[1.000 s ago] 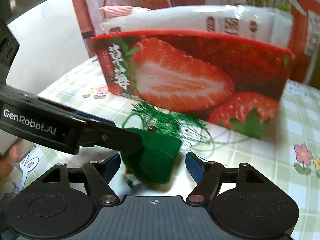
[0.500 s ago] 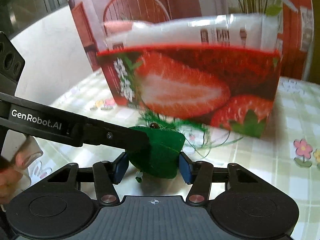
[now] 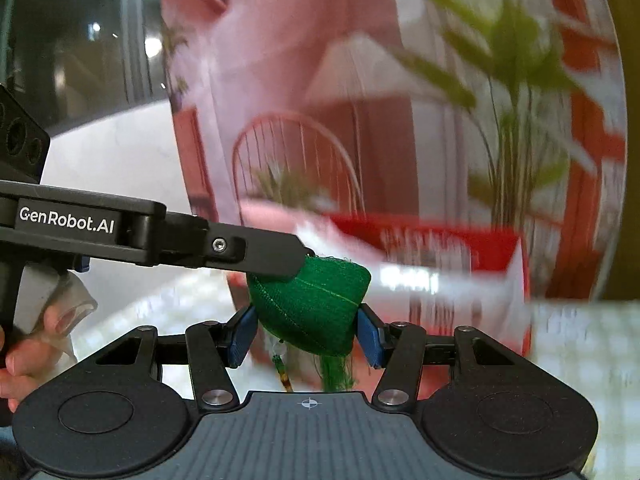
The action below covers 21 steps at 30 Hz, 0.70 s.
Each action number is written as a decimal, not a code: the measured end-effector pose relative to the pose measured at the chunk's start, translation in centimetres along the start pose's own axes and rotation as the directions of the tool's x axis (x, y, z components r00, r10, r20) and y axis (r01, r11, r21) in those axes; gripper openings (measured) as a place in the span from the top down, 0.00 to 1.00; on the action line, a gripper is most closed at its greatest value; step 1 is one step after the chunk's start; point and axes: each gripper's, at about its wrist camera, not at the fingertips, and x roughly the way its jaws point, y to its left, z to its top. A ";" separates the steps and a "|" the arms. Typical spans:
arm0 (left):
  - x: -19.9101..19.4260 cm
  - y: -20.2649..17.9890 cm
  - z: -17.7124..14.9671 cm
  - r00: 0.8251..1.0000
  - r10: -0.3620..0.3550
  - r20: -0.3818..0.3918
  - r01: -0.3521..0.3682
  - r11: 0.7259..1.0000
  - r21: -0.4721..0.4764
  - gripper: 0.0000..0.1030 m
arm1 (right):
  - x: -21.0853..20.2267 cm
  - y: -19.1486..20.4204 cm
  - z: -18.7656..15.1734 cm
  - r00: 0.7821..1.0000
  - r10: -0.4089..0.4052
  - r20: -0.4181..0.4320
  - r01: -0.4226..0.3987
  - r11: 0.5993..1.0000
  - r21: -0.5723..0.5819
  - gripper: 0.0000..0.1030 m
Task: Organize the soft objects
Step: 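Lift the green pouch with both grippers and carry it over the box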
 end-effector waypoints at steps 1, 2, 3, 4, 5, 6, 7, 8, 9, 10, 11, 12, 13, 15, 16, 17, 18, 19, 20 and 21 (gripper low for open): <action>-0.2 -0.1 0.6 1.000 0.002 0.025 -0.002 1.000 0.004 0.61 | 0.1 0.1 0.9 1.000 -0.002 0.020 0.003 1.000 -0.013 0.52; -0.4 -0.1 1.2 0.999 0.002 0.046 -0.002 1.000 0.003 0.61 | 0.1 0.3 1.9 0.999 -0.004 0.041 0.005 1.000 -0.029 0.52; -0.4 0.0 1.8 0.998 0.003 0.067 -0.003 1.000 0.000 0.61 | 0.1 0.4 2.8 0.998 -0.003 0.058 0.006 0.999 -0.045 0.52; -0.6 0.1 2.5 0.996 0.003 0.090 -0.003 1.000 -0.002 0.61 | 0.3 0.6 3.8 0.997 -0.003 0.076 0.007 0.998 -0.063 0.52; -0.7 0.2 3.0 0.994 0.004 0.110 -0.004 1.000 -0.001 0.61 | 0.4 0.8 4.6 0.996 -0.003 0.091 0.010 0.997 -0.080 0.52; -0.7 0.3 3.5 0.992 0.007 0.126 -0.008 1.000 0.002 0.61 | 0.4 1.1 5.4 0.994 -0.004 0.107 0.015 0.995 -0.099 0.52; -0.7 0.4 4.0 0.990 0.013 0.140 -0.014 1.000 0.007 0.61 | 0.6 1.4 6.2 0.992 -0.007 0.124 0.022 0.992 -0.122 0.52; -0.5 0.5 4.3 0.989 0.020 0.149 -0.021 1.000 0.009 0.61 | 0.8 1.7 6.9 0.990 -0.011 0.139 0.032 0.989 -0.145 0.52; -0.3 0.7 4.7 0.988 0.024 0.154 -0.026 1.000 0.007 0.61 | 1.1 1.9 7.4 0.989 -0.017 0.150 0.042 0.985 -0.165 0.52; 0.0 1.0 5.0 0.987 0.026 0.159 -0.026 1.000 0.001 0.61 | 1.5 2.1 7.9 0.987 -0.023 0.159 0.053 0.981 -0.189 0.52; 0.2 1.5 5.2 0.986 0.026 0.162 -0.025 1.000 -0.008 0.61 | 1.7 2.4 8.4 0.986 -0.029 0.166 0.064 0.975 -0.211 0.52; 0.7 1.8 5.3 0.987 0.027 0.161 -0.024 1.000 -0.019 0.61 | 2.0 2.4 8.7 0.985 -0.035 0.171 0.075 0.970 -0.229 0.52; 0.6 2.4 5.5 0.987 0.027 0.160 -0.022 0.999 -0.029 0.61 | 2.4 2.6 9.0 0.984 -0.043 0.173 0.085 0.965 -0.247 0.52; 1.0 3.2 5.6 0.987 0.021 0.157 -0.015 0.999 -0.042 0.61 | 3.1 2.7 9.4 0.983 -0.055 0.174 0.101 0.958 -0.269 0.52; 1.4 3.6 5.6 0.988 0.017 0.153 -0.010 0.999 -0.048 0.61 | 3.5 2.6 9.4 0.983 -0.064 0.175 0.111 0.953 -0.280 0.52; 1.7 3.9 5.6 0.989 0.014 0.148 -0.006 0.999 -0.052 0.61 | 3.9 2.6 9.5 0.982 -0.074 0.174 0.123 0.949 -0.289 0.52; 2.3 4.1 5.5 0.990 0.009 0.141 -0.001 0.998 -0.056 0.61 | 4.4 2.4 9.5 0.982 -0.086 0.171 0.134 0.946 -0.294 0.52; 2.7 4.4 5.2 0.991 0.005 0.132 0.003 0.998 -0.058 0.61 | 4.9 2.2 9.3 0.981 -0.094 0.167 0.141 0.945 -0.295 0.52; 3.4 4.7 5.0 0.993 0.001 0.121 0.007 0.998 -0.060 0.61 | 5.3 2.0 9.1 0.981 -0.103 0.163 0.148 0.945 -0.293 0.52; 4.1 4.9 4.7 0.994 -0.004 0.107 0.011 0.998 -0.062 0.61 | 5.7 1.8 8.9 0.981 -0.116 0.156 0.158 0.944 -0.291 0.52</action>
